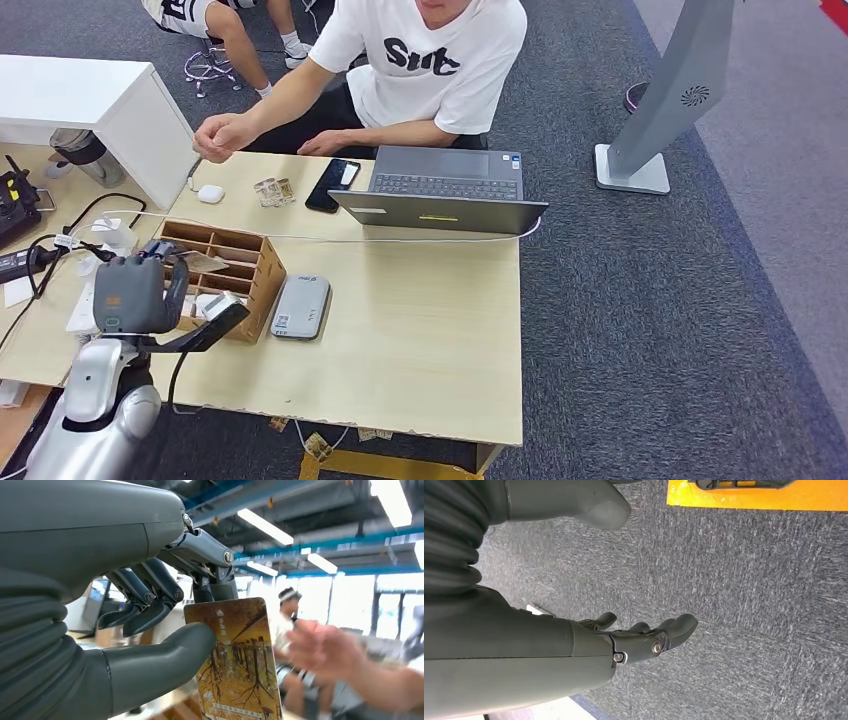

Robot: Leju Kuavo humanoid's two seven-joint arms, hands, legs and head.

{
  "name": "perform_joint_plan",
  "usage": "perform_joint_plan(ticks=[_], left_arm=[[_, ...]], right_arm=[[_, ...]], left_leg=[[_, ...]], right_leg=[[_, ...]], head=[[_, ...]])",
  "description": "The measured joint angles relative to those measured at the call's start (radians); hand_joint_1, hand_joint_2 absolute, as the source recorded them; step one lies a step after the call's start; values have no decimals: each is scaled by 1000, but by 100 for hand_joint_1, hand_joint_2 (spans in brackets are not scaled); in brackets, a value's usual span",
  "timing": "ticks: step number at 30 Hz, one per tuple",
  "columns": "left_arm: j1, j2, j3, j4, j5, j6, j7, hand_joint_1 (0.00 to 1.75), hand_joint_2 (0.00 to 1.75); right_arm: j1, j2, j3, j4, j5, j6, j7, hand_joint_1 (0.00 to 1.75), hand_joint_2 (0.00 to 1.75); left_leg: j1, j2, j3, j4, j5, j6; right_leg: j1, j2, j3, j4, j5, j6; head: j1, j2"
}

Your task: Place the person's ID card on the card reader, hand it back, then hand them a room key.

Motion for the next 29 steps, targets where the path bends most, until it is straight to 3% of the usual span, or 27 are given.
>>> perform_joint_plan(ticks=[5, 9, 15, 20, 21, 24, 25, 29], left_arm=[[-54, -8, 30, -91, 87, 28, -42, 175, 175], [-148, -3, 36, -114, 92, -9, -35, 175, 175], [-343, 19, 35, -36, 18, -77, 0, 175, 175], [-423, 16, 21, 29, -9, -72, 6, 175, 175], [-429, 13, 15, 34, -10, -65, 7, 144, 175], [-434, -1, -2, 42, -8, -42, 9, 13, 175], [-434, -7, -6, 43, -2, -35, 9, 0, 175], [-434, -26, -17, 44, 30, -14, 6, 0, 175]], right_arm=[[0, 0, -6, 0, 13, -5, 1, 0, 175], [0, 0, -6, 0, 22, -5, 6, 0, 175], [-4, 0, -7, 0, 32, 6, 15, 0, 175], [-8, 0, -7, 0, 38, 8, 19, 0, 175], [-9, 0, -7, 0, 40, 8, 20, 0, 175], [-11, 1, -7, 0, 46, 8, 22, 0, 175], [-11, 1, -7, 0, 47, 8, 23, 0, 175], [-12, 3, -7, 0, 48, 8, 23, 0, 175]], left_leg=[[0, 0, 0, 0, 0, 0], [0, -2, 0, 0, 1, 0], [0, 0, 0, 0, 2, -1], [0, 0, 0, 0, 2, -1], [0, 0, 0, 0, 2, -1], [0, 0, 0, 0, 2, -1], [0, 0, 0, 0, 2, -1], [0, 0, 0, 1, 2, -1]], right_leg=[[0, 0, 0, 0, 0, 0], [0, -2, 0, 0, 0, 0], [0, -1, 0, 0, 2, -1], [0, 0, -1, 0, 2, -1], [0, 0, -1, 0, 2, -1], [0, 0, -1, 0, 2, -1], [0, 0, -1, 0, 2, -1], [0, 0, -1, 0, 2, -1]], head=[[0, 0], [0, 0], [0, 0], [0, 0], [0, 0], [0, 0], [0, 0], [0, 0]])
